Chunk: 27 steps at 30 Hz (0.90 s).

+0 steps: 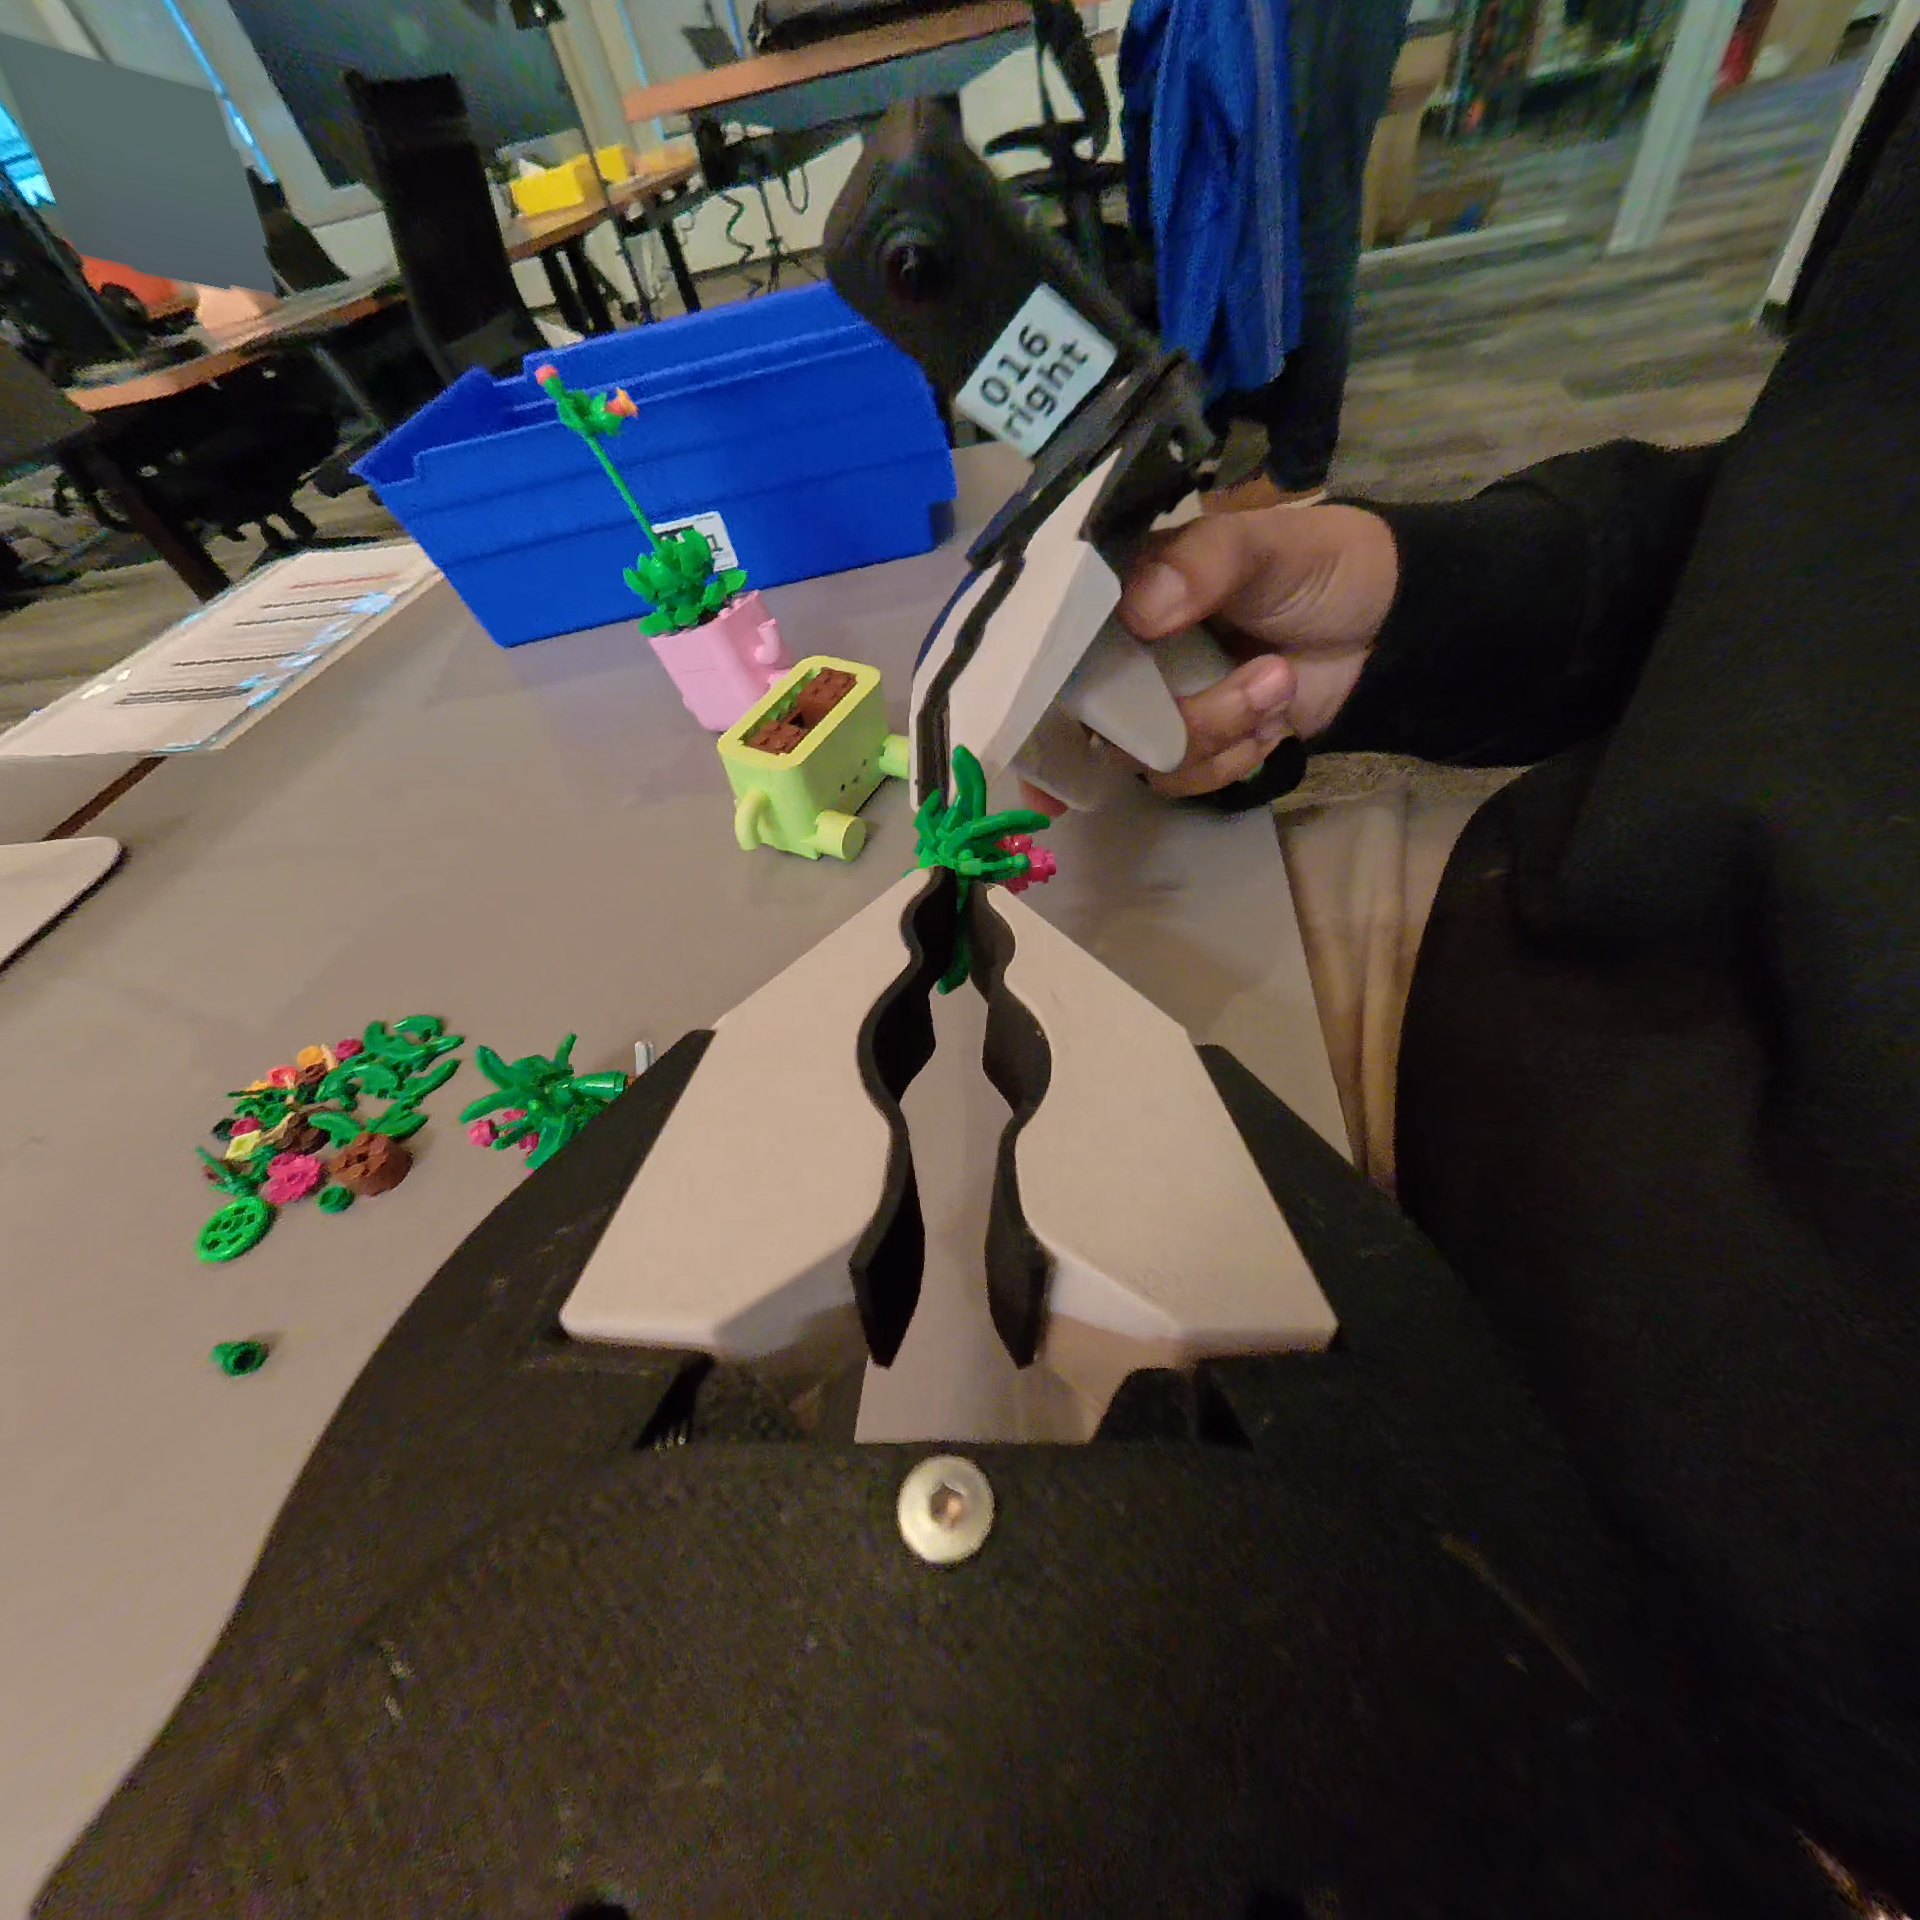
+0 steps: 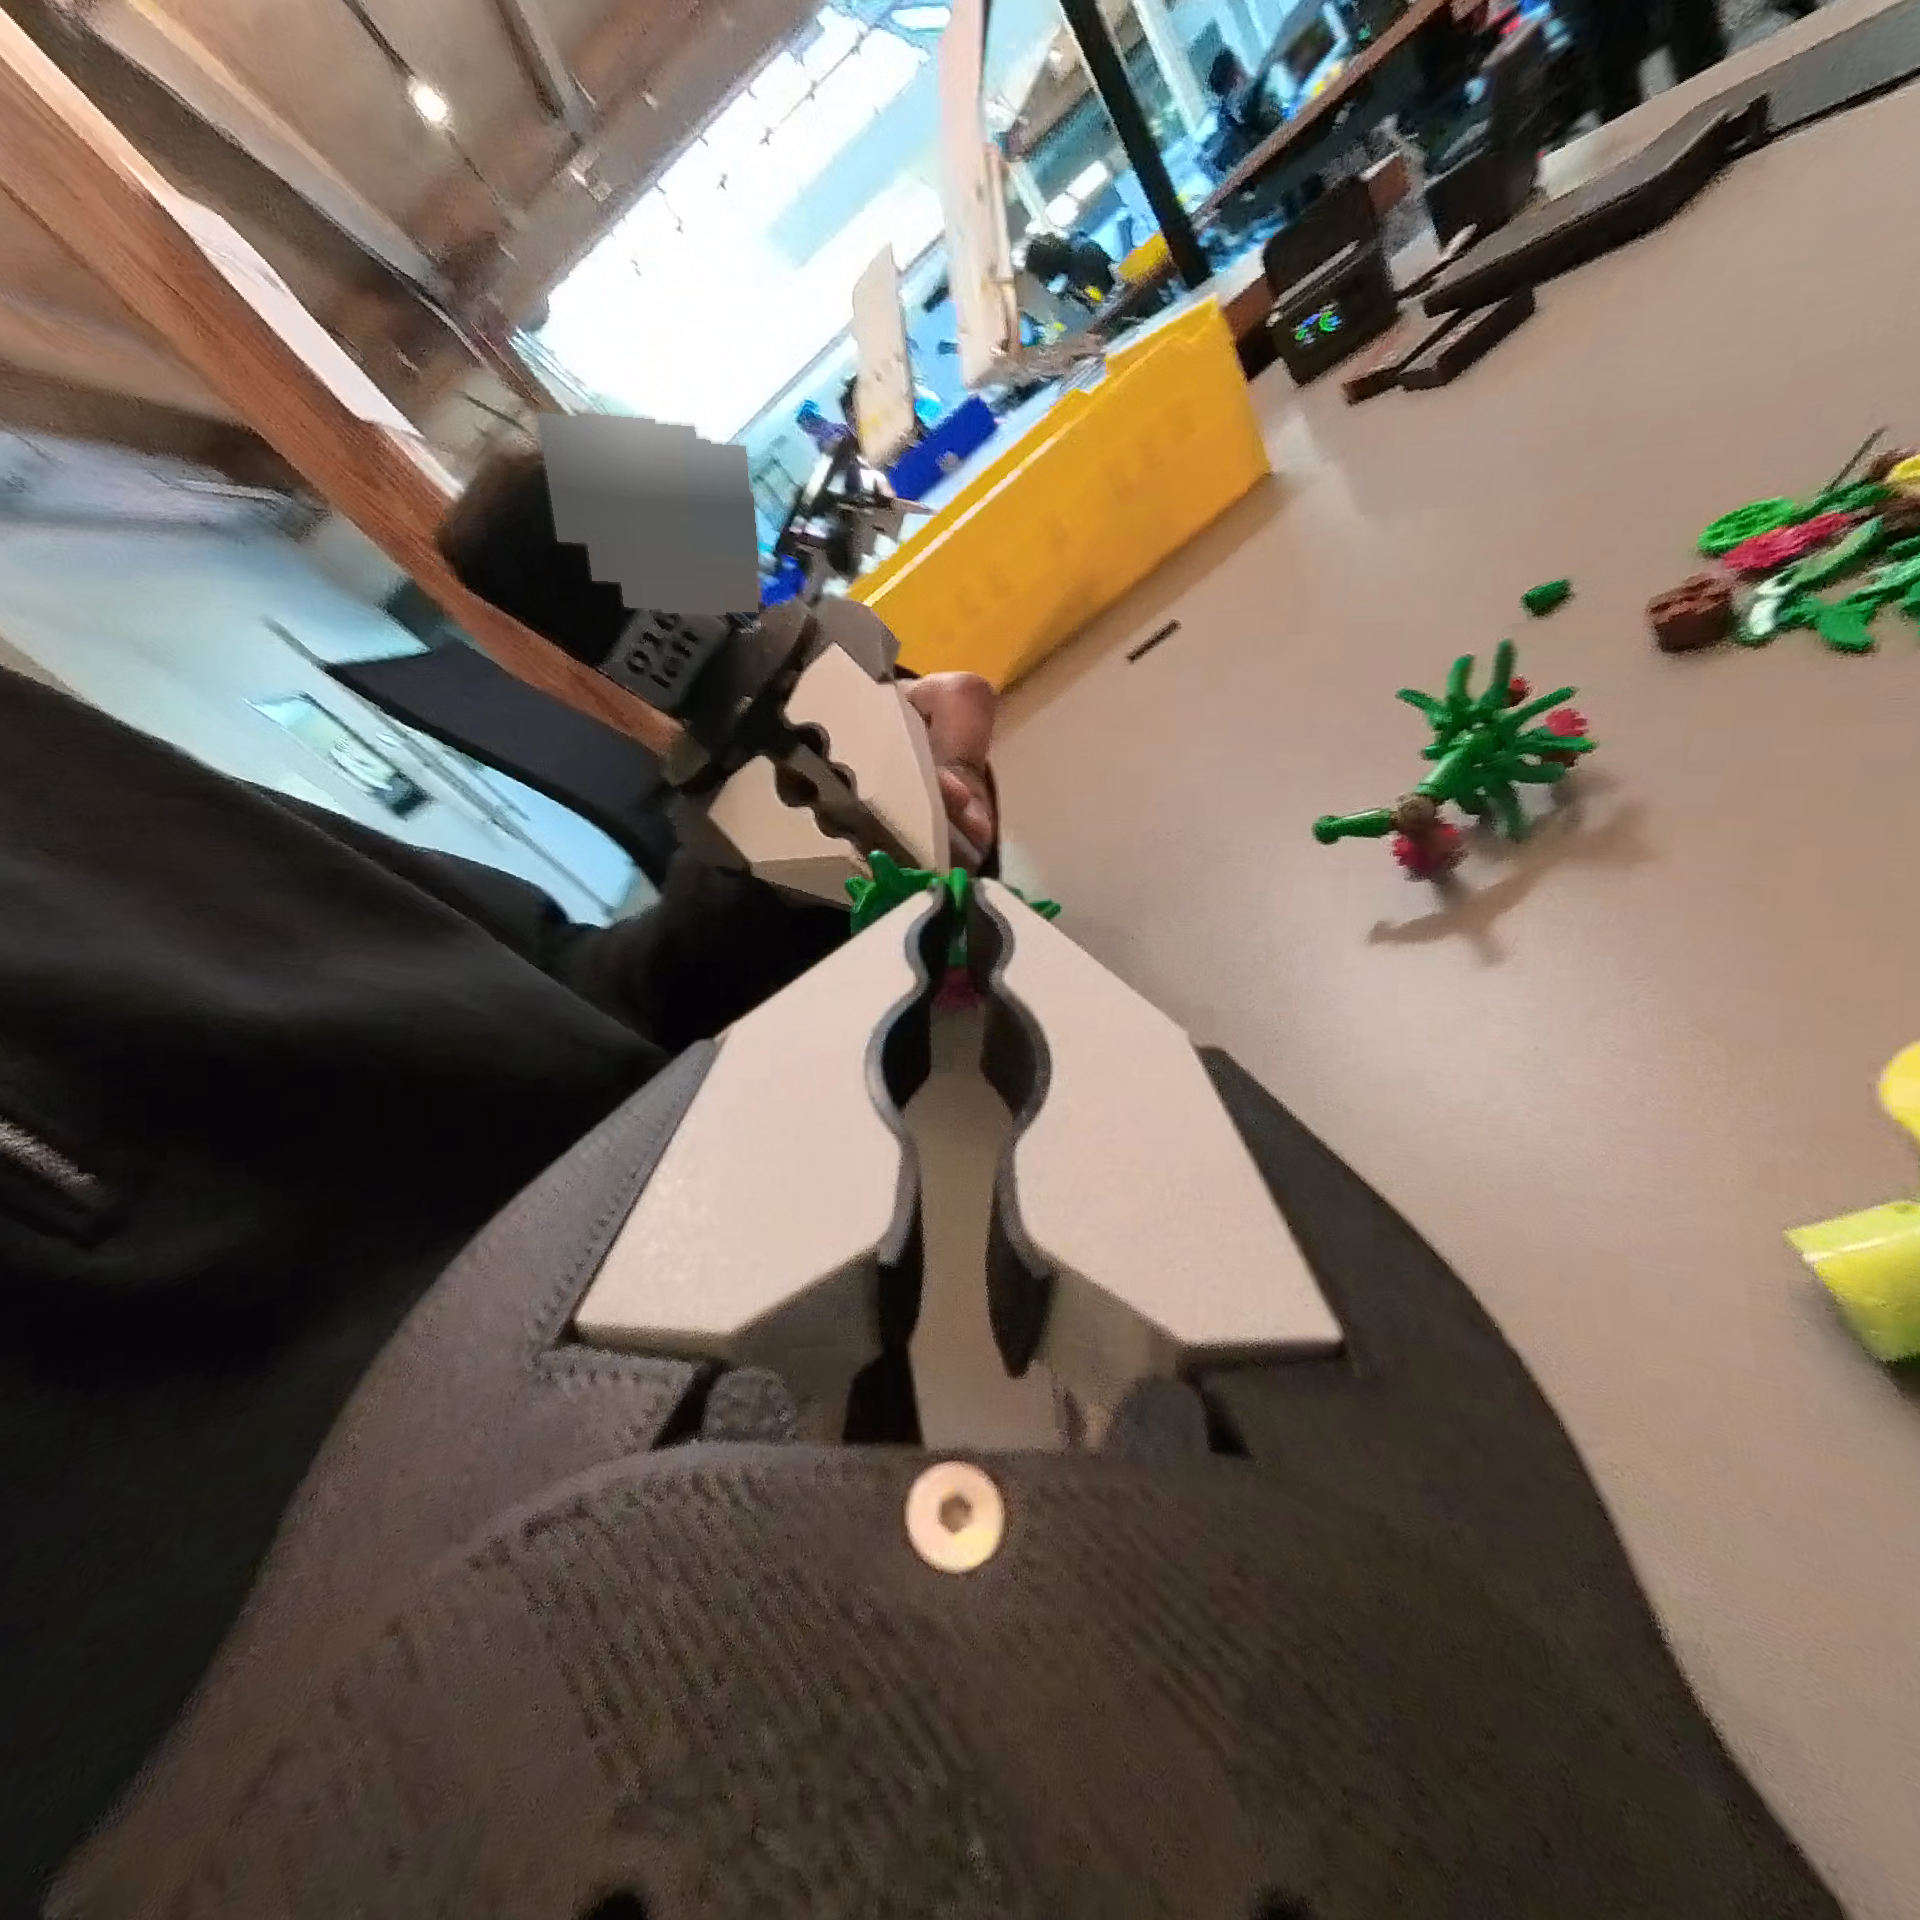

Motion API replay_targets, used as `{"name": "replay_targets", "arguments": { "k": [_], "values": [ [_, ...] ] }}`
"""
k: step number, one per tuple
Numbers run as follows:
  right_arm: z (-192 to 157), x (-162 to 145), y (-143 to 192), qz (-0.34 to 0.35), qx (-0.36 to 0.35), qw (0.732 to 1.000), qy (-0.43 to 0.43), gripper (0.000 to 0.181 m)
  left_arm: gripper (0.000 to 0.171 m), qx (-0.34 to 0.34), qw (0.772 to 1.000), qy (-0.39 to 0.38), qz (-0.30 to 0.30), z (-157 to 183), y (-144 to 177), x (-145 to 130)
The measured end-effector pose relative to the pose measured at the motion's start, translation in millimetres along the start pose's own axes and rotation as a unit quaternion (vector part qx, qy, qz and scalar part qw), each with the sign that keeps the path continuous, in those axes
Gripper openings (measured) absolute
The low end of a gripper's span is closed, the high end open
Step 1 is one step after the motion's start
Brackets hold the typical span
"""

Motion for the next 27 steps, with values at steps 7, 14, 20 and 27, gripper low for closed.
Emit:
{"name": "replay_targets", "arguments": {
  "k": [7, 14, 20, 27],
  "values": [
    [6.8, -3.4, 1.0, 0.013, 0.063, 0.994, -0.090, 0.000, 0.000, -0.017, 1.000, 0.011, 0.013, 0.9, 0.2, 0.8],
    [3.5, -5.0, -0.1, -0.048, -0.013, 0.999, -0.021, 0.001, 0.000, 0.020, 0.997, -0.067, -0.035, 8.7, -4.6, -3.8],
    [7.6, -7.0, 1.3, -0.039, 0.036, 0.996, -0.075, 0.000, 0.000, 0.018, 0.997, -0.067, -0.019, 10.5, -4.9, -2.4],
    [11.7, -5.5, 3.9, -0.010, 0.057, 0.992, -0.111, 0.000, 0.000, 0.057, 0.995, -0.085, 0.005, 13.7, -8.1, -2.5]
  ]
}}
Point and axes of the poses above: each gripper's, where its closed fingertips meet, y back along the fingers, x out of its top, z = x × y across the jaws, the point moved 10 cm from there along y, back along the fingers, and after that the axes turned 1 degree about -y, right-handed, at the moved point
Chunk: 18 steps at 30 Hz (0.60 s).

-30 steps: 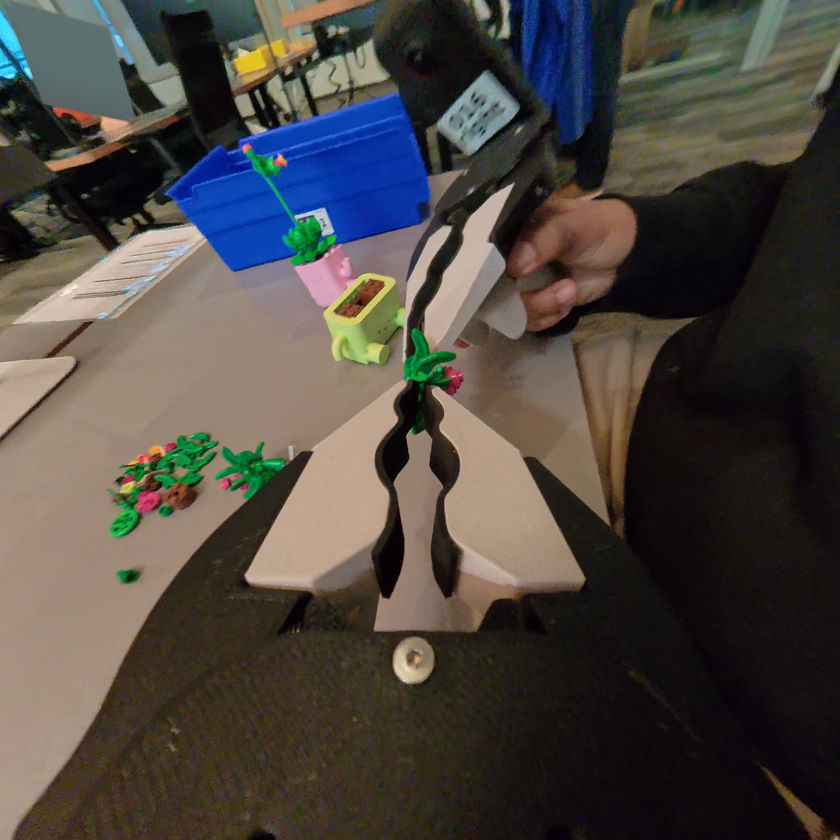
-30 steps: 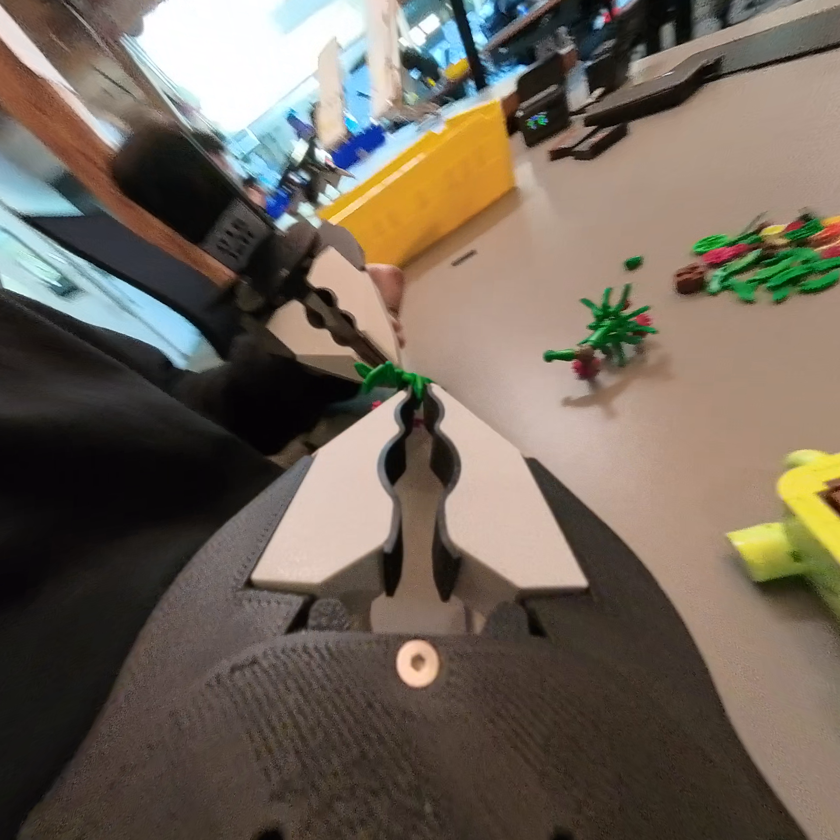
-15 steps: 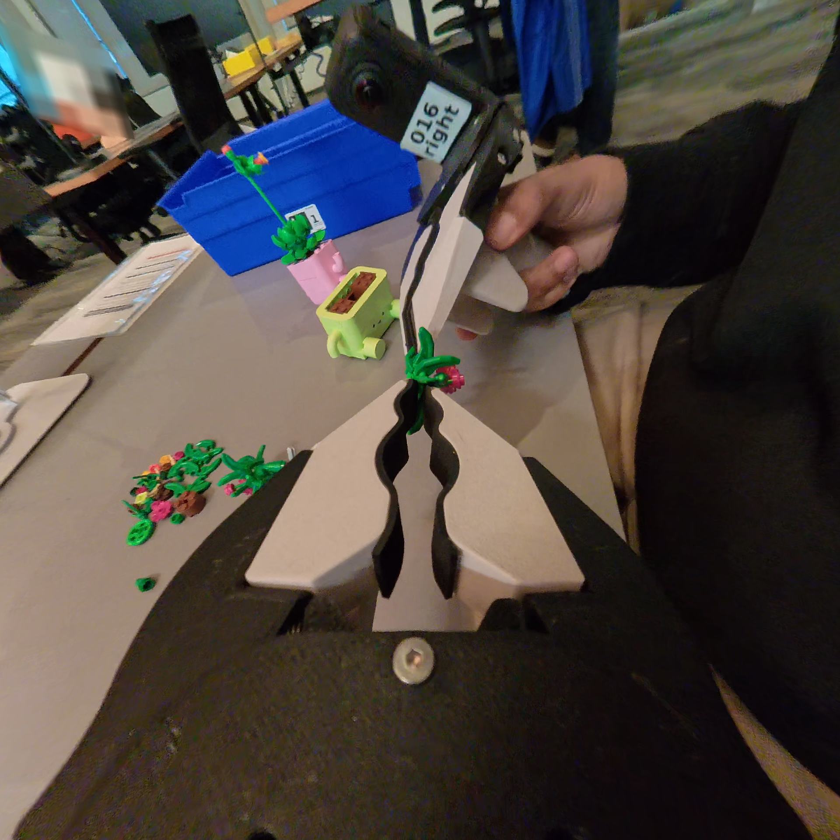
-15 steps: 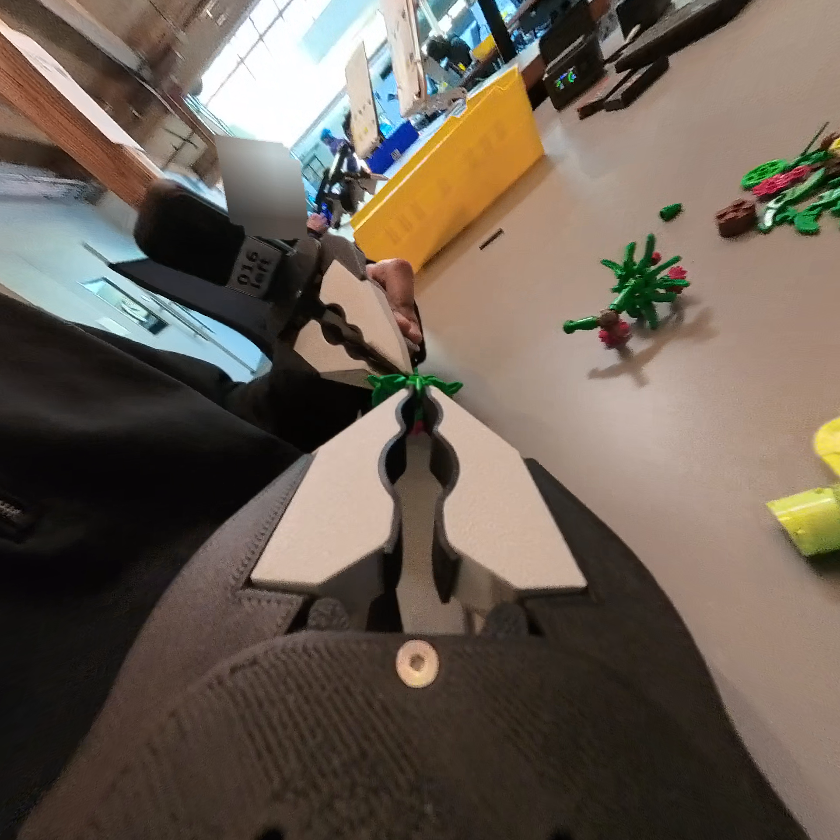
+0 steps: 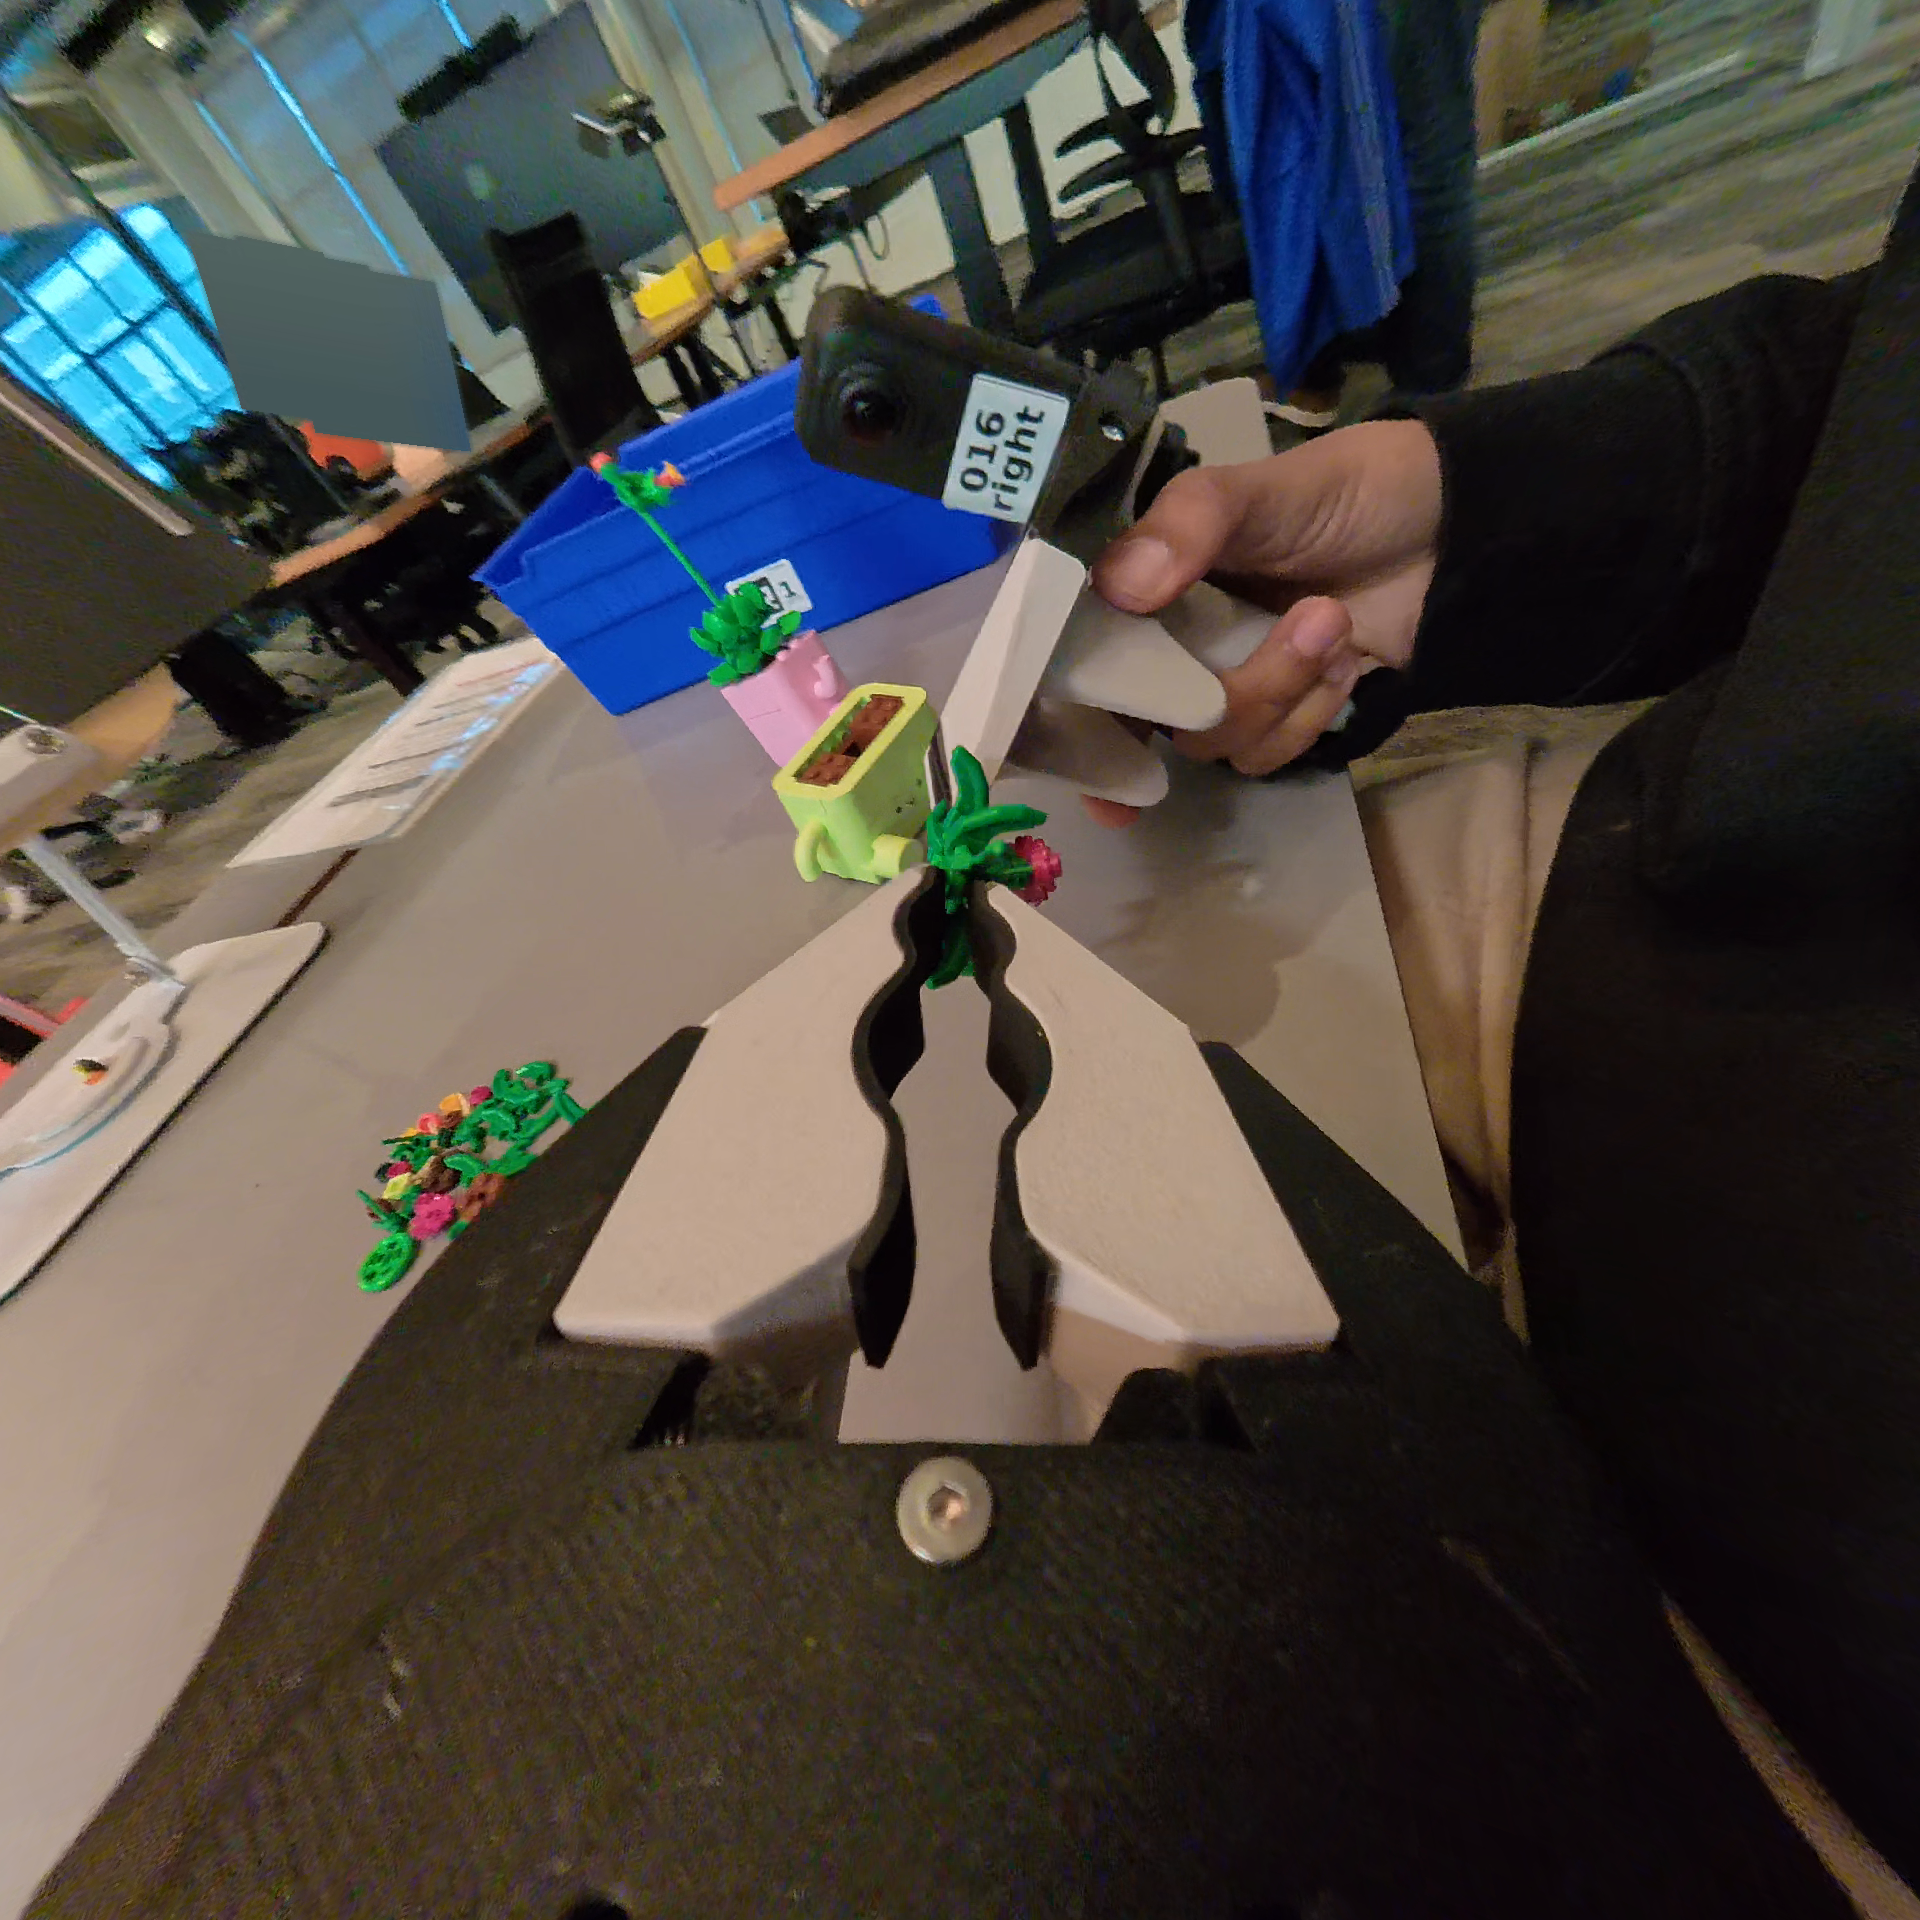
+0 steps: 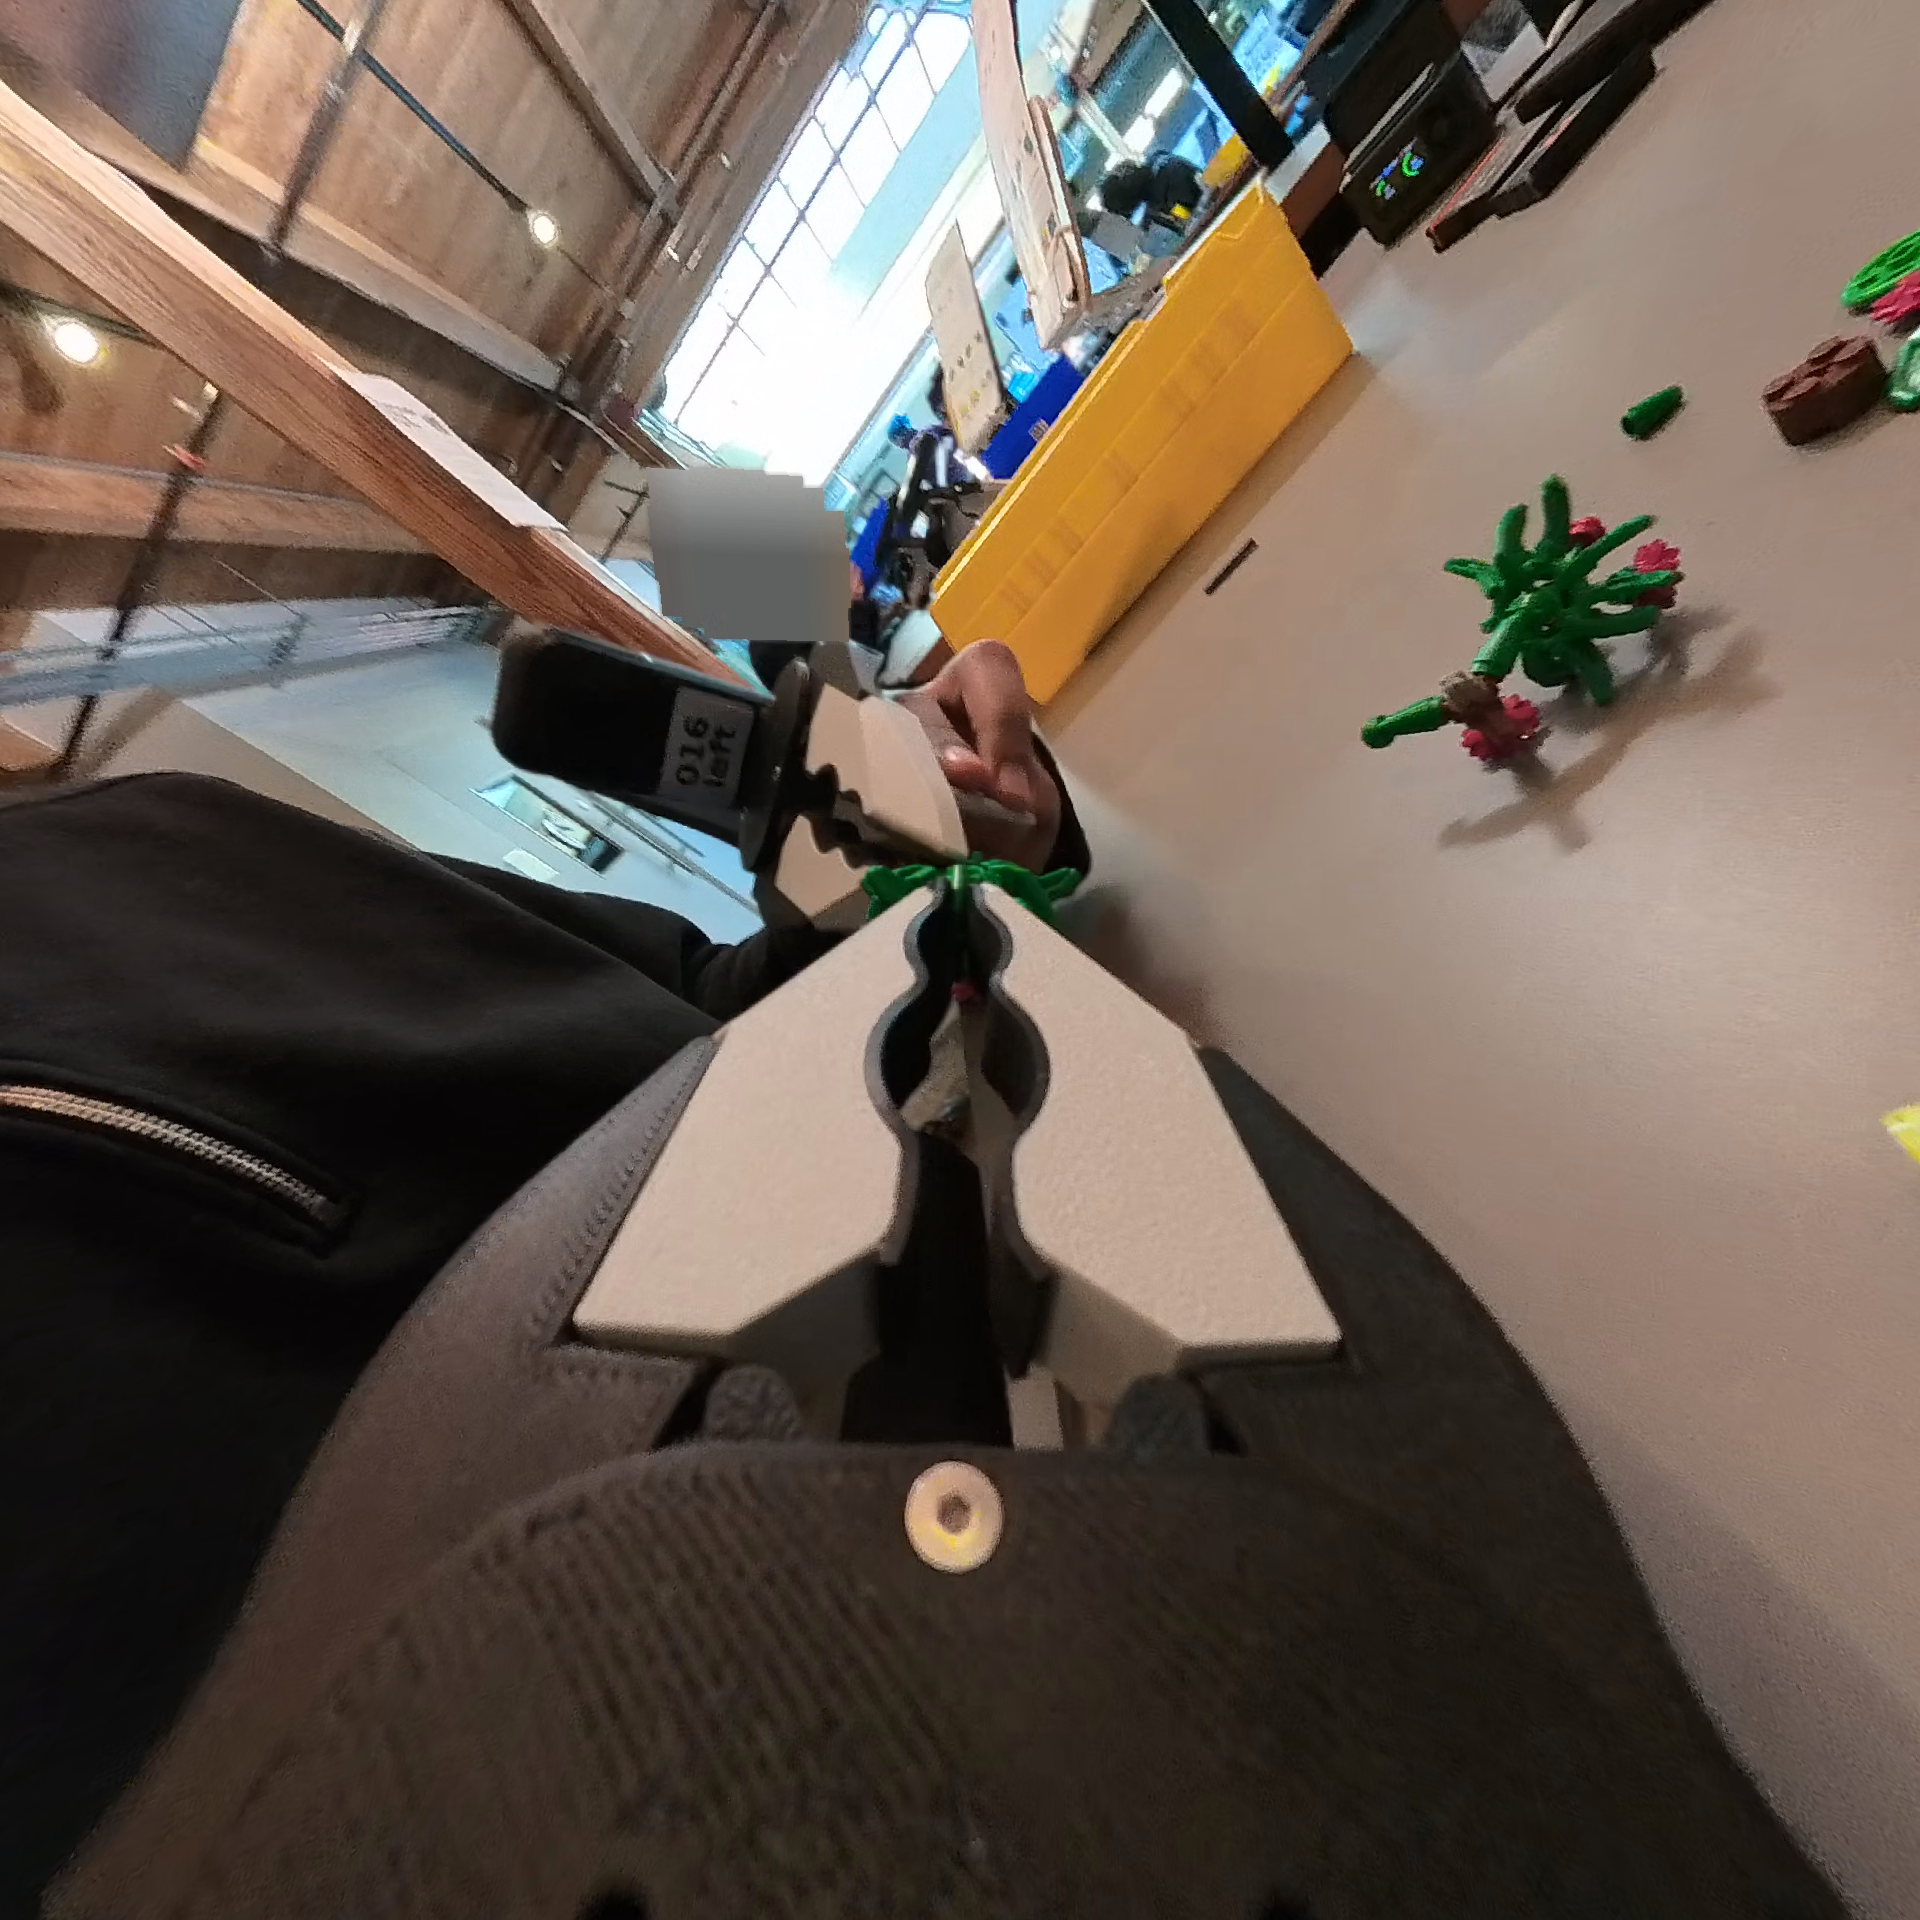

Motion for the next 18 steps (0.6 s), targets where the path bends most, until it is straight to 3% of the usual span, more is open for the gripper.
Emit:
{"name": "replay_targets", "arguments": {
  "k": [4, 18],
  "values": [
    [1.9, 0.3, 1.6, 0.006, 0.014, 1.000, -0.021, 0.000, 0.009, 0.013, 1.000, -0.013, -0.005, 2.6, -2.5, -0.7],
    [2.7, -0.2, 1.7, 0.002, 0.025, 0.999, -0.030, 0.000, 0.001, -0.012, 1.000, 0.009, -0.014, 0.3, -2.4, 6.1]
  ]
}}
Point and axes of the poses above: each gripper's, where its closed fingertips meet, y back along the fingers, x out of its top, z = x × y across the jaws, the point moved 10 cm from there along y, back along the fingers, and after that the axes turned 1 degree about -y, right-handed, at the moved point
